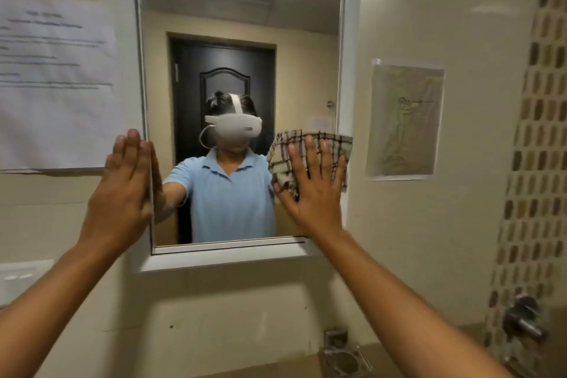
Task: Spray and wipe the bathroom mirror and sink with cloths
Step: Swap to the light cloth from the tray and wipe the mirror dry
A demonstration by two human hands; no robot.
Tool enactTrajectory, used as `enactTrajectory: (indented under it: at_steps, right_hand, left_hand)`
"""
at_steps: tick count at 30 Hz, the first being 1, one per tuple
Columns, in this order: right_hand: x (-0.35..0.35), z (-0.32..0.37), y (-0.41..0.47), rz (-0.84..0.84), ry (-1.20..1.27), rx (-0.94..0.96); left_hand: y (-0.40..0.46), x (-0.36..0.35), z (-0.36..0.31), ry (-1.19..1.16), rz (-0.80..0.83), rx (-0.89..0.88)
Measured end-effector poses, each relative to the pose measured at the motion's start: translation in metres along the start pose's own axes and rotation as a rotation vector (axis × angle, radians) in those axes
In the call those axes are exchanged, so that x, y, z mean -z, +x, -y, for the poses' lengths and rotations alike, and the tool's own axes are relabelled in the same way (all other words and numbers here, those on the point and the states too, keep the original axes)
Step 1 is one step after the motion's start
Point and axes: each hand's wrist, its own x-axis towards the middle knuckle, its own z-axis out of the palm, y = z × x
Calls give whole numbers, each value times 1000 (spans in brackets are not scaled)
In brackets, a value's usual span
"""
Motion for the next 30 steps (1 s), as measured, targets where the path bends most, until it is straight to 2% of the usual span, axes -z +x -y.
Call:
enactTrajectory:
  at_steps: [2,6,10,15,18,22,27,30]
  right_hand:
    - [-10,6,-38,37,27,-1]
    - [-17,9,-70,82,28,40]
    - [-9,8,-33,81,5,31]
    - [6,58,49,22,-19,22]
    - [2,99,59,36,-2,178]
    - [-18,146,22,67,33,492]
    - [-32,162,-19,137,35,567]
    - [-34,146,-45,211,-4,717]
  left_hand:
    - [-1,-6,2,-15,-2,-13]
    - [1,-31,12,-82,21,132]
    - [-1,-21,-1,-51,-25,76]
    - [-4,6,-13,-77,23,56]
    - [-6,11,-8,-96,46,34]
    - [-8,18,2,-122,23,19]
    - [-9,17,10,-92,38,-17]
    - [-10,9,11,-101,22,0]
